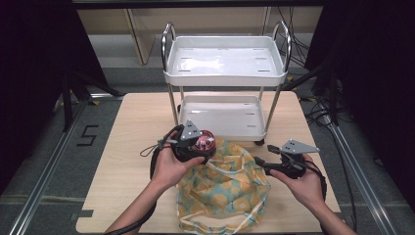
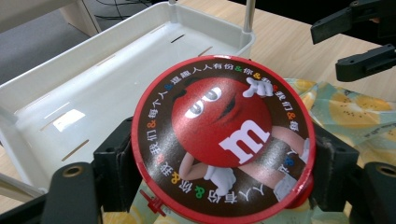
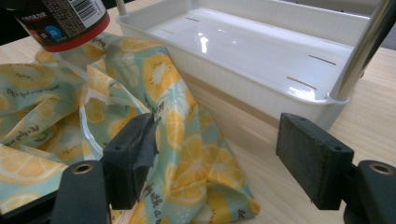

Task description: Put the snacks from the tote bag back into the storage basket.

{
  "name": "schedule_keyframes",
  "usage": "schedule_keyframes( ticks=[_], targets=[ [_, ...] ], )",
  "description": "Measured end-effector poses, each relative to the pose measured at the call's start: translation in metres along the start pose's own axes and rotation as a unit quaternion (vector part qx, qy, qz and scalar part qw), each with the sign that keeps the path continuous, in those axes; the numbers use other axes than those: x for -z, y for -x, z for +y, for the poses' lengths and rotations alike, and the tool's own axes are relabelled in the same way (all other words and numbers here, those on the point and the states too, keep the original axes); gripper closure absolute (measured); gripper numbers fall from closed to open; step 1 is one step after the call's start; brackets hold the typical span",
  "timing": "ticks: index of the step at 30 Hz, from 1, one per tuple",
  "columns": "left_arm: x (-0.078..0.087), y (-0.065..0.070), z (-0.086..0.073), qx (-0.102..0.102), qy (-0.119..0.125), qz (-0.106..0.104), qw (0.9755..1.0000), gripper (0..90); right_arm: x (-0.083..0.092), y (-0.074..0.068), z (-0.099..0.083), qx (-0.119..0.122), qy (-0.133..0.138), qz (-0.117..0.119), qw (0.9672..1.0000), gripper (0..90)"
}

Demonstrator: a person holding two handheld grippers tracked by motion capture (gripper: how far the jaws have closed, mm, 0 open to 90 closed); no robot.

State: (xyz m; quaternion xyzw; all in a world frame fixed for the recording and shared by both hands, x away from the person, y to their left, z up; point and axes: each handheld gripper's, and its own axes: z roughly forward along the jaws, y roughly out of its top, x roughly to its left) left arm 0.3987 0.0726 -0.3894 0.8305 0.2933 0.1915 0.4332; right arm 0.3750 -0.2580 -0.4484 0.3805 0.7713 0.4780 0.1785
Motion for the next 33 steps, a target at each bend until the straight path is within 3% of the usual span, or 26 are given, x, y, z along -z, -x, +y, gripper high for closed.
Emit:
schedule_keyframes(
  ticks=[3,5,7,9,16,24,26,27,29,32,33],
  targets=[
    [-0.001,-0.002,0.001,-0.001,0.0,-0.002,1.0,25.3,0.0,0.002,0.001,0.014,0.008,-0.003,0.9999,29.7],
    [-0.001,-0.003,0.001,0.0,-0.005,-0.001,1.0,25.3,-0.001,0.0,0.0,0.008,0.011,-0.009,0.9999,29.5],
    [-0.002,-0.004,0.002,-0.003,-0.004,-0.001,1.0,25.3,-0.001,-0.001,0.0,0.0,0.001,0.0,1.0,29.4],
    [-0.002,-0.005,0.002,-0.002,0.001,0.0,1.0,25.3,-0.001,0.0,0.0,0.01,0.005,-0.004,0.9999,29.3],
    [-0.004,-0.009,0.003,0.0,0.001,0.008,1.0,25.3,-0.001,-0.002,0.0,0.0,0.001,-0.001,1.0,29.2],
    [-0.006,-0.015,0.005,-0.014,-0.006,0.015,0.9998,25.3,-0.001,0.001,0.001,0.023,0.006,-0.008,0.9997,29.1],
    [-0.007,-0.015,0.005,-0.011,-0.001,0.016,0.9998,25.3,-0.001,0.0,0.001,0.024,0.009,-0.01,0.9996,29.1],
    [-0.008,-0.015,0.005,0.004,0.004,0.014,0.9999,25.4,-0.002,0.0,0.001,0.025,0.011,-0.007,0.9996,29.1],
    [-0.007,-0.018,0.007,-0.011,-0.002,0.019,0.9998,25.4,-0.001,0.001,0.001,0.03,0.013,-0.013,0.9994,29.1],
    [-0.009,-0.019,0.007,-0.007,0.005,0.022,0.9997,25.3,0.0,0.002,0.001,0.029,0.008,-0.011,0.9995,29.1],
    [-0.009,-0.02,0.008,-0.013,0.006,0.024,0.9996,25.4,-0.001,0.001,0.001,0.019,0.005,-0.006,0.9998,29.1]
  ],
)
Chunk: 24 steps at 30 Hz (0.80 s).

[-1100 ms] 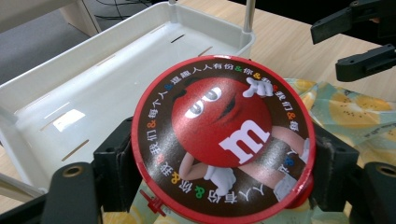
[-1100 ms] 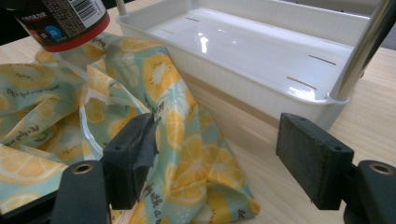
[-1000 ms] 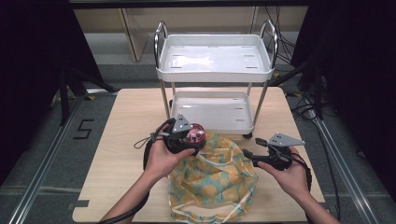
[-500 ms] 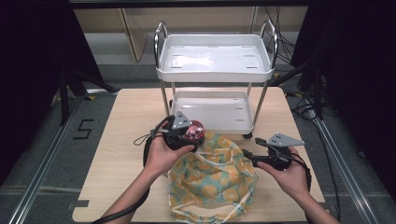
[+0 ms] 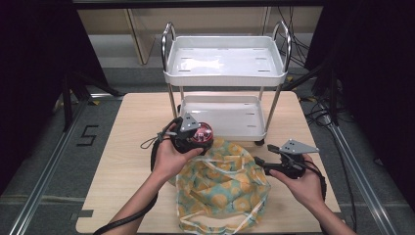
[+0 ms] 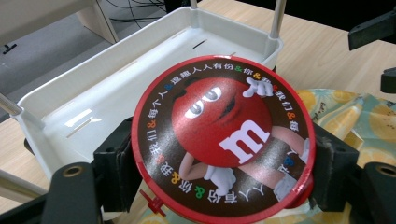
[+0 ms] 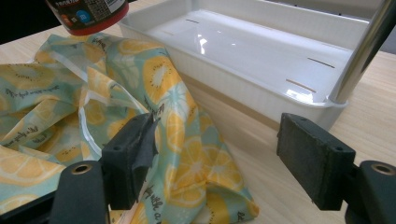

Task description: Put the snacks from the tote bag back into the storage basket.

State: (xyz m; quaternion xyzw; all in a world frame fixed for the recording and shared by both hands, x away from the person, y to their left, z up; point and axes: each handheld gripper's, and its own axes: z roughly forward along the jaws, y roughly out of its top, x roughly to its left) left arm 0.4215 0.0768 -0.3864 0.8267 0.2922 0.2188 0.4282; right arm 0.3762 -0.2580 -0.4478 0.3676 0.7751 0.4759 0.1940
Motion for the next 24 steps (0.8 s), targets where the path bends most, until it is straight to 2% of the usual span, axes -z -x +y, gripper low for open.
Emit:
schedule_keyframes(
  ticks=[1,2,3,4,5,7,9,11,12,13,14,15,17,19,20,21,22,23,24],
  targets=[
    [0.001,-0.001,0.001,-0.007,-0.01,0.002,0.9999,25.3,0.0,-0.002,-0.001,-0.014,0.001,0.004,0.9999,29.1],
    [0.0,-0.002,0.0,-0.007,-0.008,0.002,0.9999,25.4,0.0,0.0,0.0,-0.001,0.006,-0.006,1.0,29.1],
    [-0.001,-0.001,0.0,-0.001,-0.003,0.001,1.0,25.4,0.0,-0.001,0.0,0.0,0.002,-0.004,1.0,29.1],
    [-0.001,-0.001,0.0,0.001,-0.003,0.002,1.0,25.3,-0.001,0.0,0.0,0.006,0.009,-0.001,0.9999,29.1],
    [-0.002,-0.003,0.0,-0.005,-0.005,0.003,1.0,25.3,0.0,0.0,0.0,0.008,0.008,-0.002,0.9999,29.1],
    [-0.004,-0.003,0.0,0.001,0.001,0.005,1.0,25.4,0.0,0.0,0.001,0.006,0.004,-0.001,1.0,29.0],
    [-0.004,-0.005,0.001,-0.005,-0.007,0.005,1.0,25.3,0.0,0.001,0.0,0.012,0.007,-0.007,0.9999,29.1],
    [-0.006,-0.006,0.001,0.001,0.001,0.006,1.0,25.4,0.0,0.001,0.0,0.011,0.005,-0.007,0.9999,29.1],
    [-0.006,-0.006,0.002,-0.002,-0.004,0.006,1.0,25.4,0.0,0.001,0.0,0.015,0.007,-0.007,0.9998,29.1],
    [-0.004,-0.009,0.003,-0.015,-0.008,0.037,0.9992,25.3,0.0,0.001,0.0,0.013,0.007,-0.006,0.9999,29.1],
    [-0.007,-0.007,0.002,0.003,-0.002,0.011,0.9999,25.3,0.0,0.001,0.0,0.011,0.005,-0.006,0.9999,29.0],
    [-0.008,-0.006,0.002,0.013,0.0,0.011,0.9999,25.3,0.0,0.001,0.0,0.009,0.005,-0.006,0.9999,29.0],
    [-0.007,-0.008,0.003,0.003,-0.006,0.011,0.9999,25.3,0.0,0.001,0.0,0.014,0.008,-0.007,0.9998,29.0],
    [-0.007,-0.01,0.003,0.001,-0.008,0.014,0.9999,25.3,-0.001,0.0,0.0,0.011,0.007,-0.006,0.9999,29.0],
    [-0.005,-0.014,0.004,-0.018,-0.006,0.074,0.9971,25.4,0.0,-0.003,0.0,-0.007,-0.003,0.001,1.0,29.0],
    [-0.005,-0.018,0.005,-0.046,-0.003,0.065,0.9968,25.4,0.0,-0.003,0.0,-0.008,-0.004,0.003,1.0,29.0],
    [-0.005,-0.019,0.006,-0.056,-0.01,0.05,0.9971,25.3,-0.001,-0.001,0.0,0.008,0.007,-0.002,0.9999,29.1],
    [-0.005,-0.02,0.005,-0.057,-0.007,0.049,0.9971,25.3,-0.001,-0.002,0.0,0.002,0.007,-0.005,1.0,29.0],
    [-0.006,-0.021,0.005,-0.055,-0.006,0.051,0.9972,25.4,-0.001,-0.001,0.0,0.01,0.008,-0.007,0.9999,29.0]
  ],
)
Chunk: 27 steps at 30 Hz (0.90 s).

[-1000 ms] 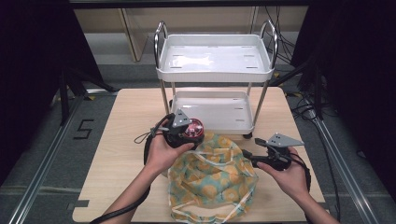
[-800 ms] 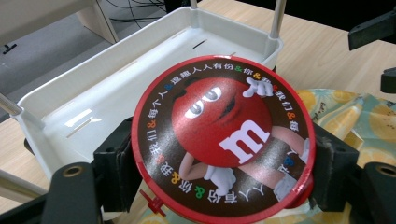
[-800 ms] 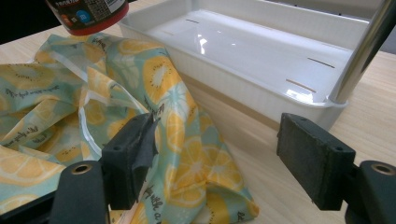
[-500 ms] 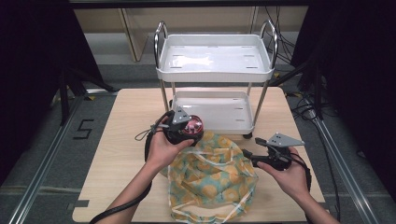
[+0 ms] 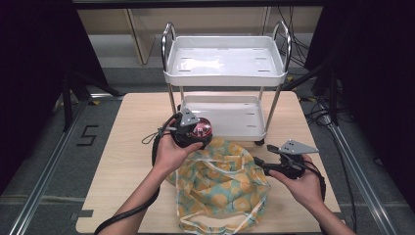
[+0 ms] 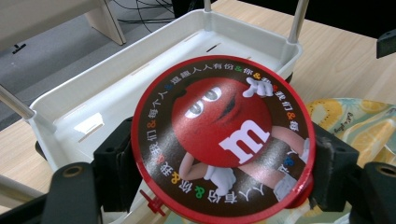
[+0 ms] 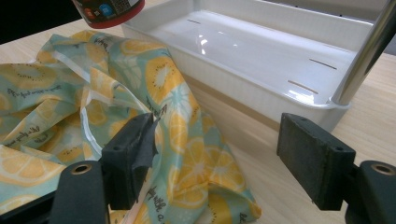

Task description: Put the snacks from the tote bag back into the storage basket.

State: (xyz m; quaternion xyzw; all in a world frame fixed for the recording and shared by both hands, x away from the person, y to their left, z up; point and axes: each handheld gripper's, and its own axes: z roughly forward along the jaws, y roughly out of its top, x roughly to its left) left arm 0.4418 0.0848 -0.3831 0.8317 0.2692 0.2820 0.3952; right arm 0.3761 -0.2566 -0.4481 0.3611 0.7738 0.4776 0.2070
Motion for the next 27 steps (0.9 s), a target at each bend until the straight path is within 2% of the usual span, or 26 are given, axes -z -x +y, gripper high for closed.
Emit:
schedule_keyframes(
  ticks=[1,2,3,5,7,9,12,14,15,17,19,25,26,27],
  targets=[
    [0.0,-0.001,0.0,-0.002,-0.002,0.002,1.0,25.3,0.001,-0.001,0.0,-0.007,-0.005,0.004,1.0,29.0],
    [-0.002,-0.001,0.0,-0.003,-0.001,0.002,1.0,25.4,0.001,0.001,0.0,0.006,-0.003,0.002,1.0,29.1],
    [-0.002,-0.001,-0.001,-0.001,0.002,0.007,1.0,25.4,0.001,-0.001,0.0,-0.011,-0.007,0.005,0.9999,29.0],
    [-0.003,-0.001,0.0,0.002,-0.002,0.007,1.0,25.4,0.001,-0.001,0.0,-0.015,-0.008,0.007,0.9998,29.0],
    [-0.003,-0.002,0.0,0.003,-0.004,0.009,1.0,25.3,0.001,0.001,0.001,0.004,-0.004,0.001,1.0,29.0],
    [-0.005,-0.003,0.0,0.011,0.002,0.01,0.9999,25.3,0.001,0.001,0.001,0.003,-0.004,0.002,1.0,29.0],
    [-0.005,-0.004,0.001,0.012,-0.008,0.015,0.9998,25.3,0.001,0.001,0.001,0.003,-0.005,0.002,1.0,29.0],
    [-0.007,-0.003,0.001,0.017,0.001,0.017,0.9997,25.3,0.001,0.0,0.001,-0.004,-0.006,0.007,0.9999,29.0],
    [-0.008,-0.003,0.001,0.022,0.004,0.016,0.9996,25.3,0.001,0.0,0.001,0.003,-0.004,0.002,1.0,29.1],
    [-0.008,-0.004,0.001,0.017,-0.005,0.018,0.9997,25.3,0.001,0.0,0.001,0.004,-0.003,0.002,1.0,29.0],
    [-0.008,-0.005,0.001,0.015,-0.01,0.031,0.9994,25.4,0.001,0.0,0.001,-0.004,-0.006,0.007,1.0,29.0],
    [-0.011,-0.008,0.0,0.014,-0.006,0.031,0.9994,25.3,0.001,0.0,0.001,0.004,-0.003,0.003,1.0,29.0],
    [-0.011,-0.008,0.0,0.014,-0.007,0.032,0.9994,25.4,0.001,-0.002,0.0,-0.013,-0.007,0.008,0.9999,29.0],
    [-0.011,-0.009,0.0,0.014,-0.007,0.033,0.9993,25.3,0.0,-0.002,0.0,-0.013,0.001,0.008,0.9999,29.0]
  ],
)
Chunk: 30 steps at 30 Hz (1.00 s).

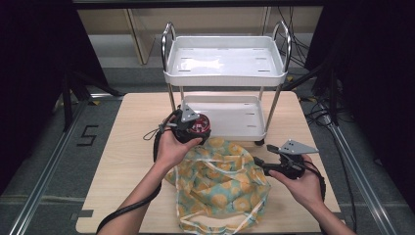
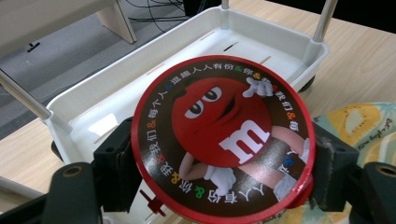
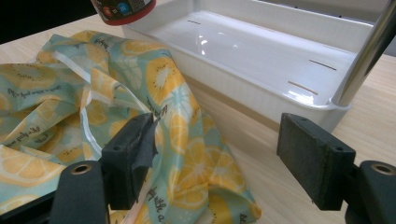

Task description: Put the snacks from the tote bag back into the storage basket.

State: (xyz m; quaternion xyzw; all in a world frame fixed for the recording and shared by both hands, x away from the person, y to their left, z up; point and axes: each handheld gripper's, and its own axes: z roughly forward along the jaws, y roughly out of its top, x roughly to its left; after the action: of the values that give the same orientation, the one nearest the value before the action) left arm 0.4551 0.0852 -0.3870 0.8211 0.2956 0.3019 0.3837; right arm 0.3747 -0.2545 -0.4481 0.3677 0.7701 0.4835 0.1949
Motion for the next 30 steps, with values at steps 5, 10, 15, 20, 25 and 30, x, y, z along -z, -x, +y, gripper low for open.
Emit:
schedule_keyframes(
  ticks=[5,10,15,20,25,30],
  targets=[
    [-0.001,-0.004,-0.001,-0.004,-0.001,0.0,1.0,25.3,0.001,0.0,0.0,0.004,-0.008,-0.004,1.0,29.0],
    [-0.005,-0.005,-0.002,-0.008,-0.009,0.002,0.9999,25.3,0.002,0.002,0.001,0.017,-0.005,-0.005,0.9998,29.0],
    [-0.01,-0.004,-0.002,-0.006,-0.009,-0.002,0.9999,25.3,0.001,0.002,0.0,0.017,-0.002,-0.007,0.9998,29.0],
    [-0.014,0.001,-0.001,0.036,-0.003,-0.039,0.9986,25.3,0.001,0.001,0.0,0.013,-0.002,-0.004,0.9999,29.0],
    [-0.014,-0.001,0.001,0.034,-0.004,-0.038,0.9987,25.3,0.001,0.001,0.001,0.013,-0.004,-0.004,0.9999,29.0],
    [-0.016,-0.001,0.001,0.035,-0.004,-0.036,0.9987,25.3,0.0,0.0,0.0,0.007,-0.002,-0.005,1.0,29.0]
  ],
)
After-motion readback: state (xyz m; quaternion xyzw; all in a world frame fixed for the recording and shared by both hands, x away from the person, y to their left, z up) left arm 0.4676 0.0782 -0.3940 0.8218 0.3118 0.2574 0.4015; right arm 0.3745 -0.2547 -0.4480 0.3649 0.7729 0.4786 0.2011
